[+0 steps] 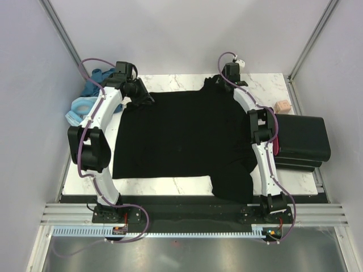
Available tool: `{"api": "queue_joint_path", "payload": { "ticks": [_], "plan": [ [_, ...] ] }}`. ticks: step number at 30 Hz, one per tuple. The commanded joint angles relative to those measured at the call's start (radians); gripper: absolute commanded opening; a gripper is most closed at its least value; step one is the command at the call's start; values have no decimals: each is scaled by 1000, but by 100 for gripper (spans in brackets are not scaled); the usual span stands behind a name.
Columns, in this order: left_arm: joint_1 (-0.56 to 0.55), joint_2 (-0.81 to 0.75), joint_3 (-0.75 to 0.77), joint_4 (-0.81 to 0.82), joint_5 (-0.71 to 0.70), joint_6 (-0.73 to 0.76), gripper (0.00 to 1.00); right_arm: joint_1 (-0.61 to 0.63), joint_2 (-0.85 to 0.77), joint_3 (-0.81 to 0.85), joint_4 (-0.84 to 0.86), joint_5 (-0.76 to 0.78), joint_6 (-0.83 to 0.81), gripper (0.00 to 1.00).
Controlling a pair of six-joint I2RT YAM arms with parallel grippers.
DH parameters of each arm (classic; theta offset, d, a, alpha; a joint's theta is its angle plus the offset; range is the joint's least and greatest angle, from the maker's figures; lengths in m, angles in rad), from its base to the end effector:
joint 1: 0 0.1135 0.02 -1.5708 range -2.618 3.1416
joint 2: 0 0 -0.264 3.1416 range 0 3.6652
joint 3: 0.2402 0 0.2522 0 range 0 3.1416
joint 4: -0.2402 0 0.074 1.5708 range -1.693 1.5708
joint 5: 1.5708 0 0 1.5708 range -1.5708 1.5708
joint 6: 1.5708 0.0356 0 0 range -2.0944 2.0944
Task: Fold and stack the t-shirts
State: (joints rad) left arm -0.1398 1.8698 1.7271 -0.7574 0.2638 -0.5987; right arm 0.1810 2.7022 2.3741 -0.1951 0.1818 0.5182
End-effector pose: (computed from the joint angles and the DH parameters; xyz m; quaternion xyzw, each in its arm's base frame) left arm 0.4108 -0.0672 0.3054 -0.1708 0.9214 -0.2336 0.2594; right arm 0.5959 0.1025 0.1492 0.1895 0.8425 0.0968 0.4949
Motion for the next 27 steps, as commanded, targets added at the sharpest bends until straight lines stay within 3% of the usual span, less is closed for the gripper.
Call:
{"api": "queue_joint_path", "payload": {
  "ticks": [1,7,20,24,27],
  "plan": [
    [-1,8,6,10,-3,8,28,-2,40,151,28,50,-23,54],
    [-1,19,19,6,8,8,28,2,53,99,51,59,-23,54],
    [-1,12,20,-5,18,-4,28,-6,84,139,-113,22,-53,55],
    [-1,12,17,-6,18,-1,27,-14,82,134,-121,2,-34,0],
    [-1,11,14,-7,20,2,27,-14,68,116,-103,-10,-37,0]
  ]
}}
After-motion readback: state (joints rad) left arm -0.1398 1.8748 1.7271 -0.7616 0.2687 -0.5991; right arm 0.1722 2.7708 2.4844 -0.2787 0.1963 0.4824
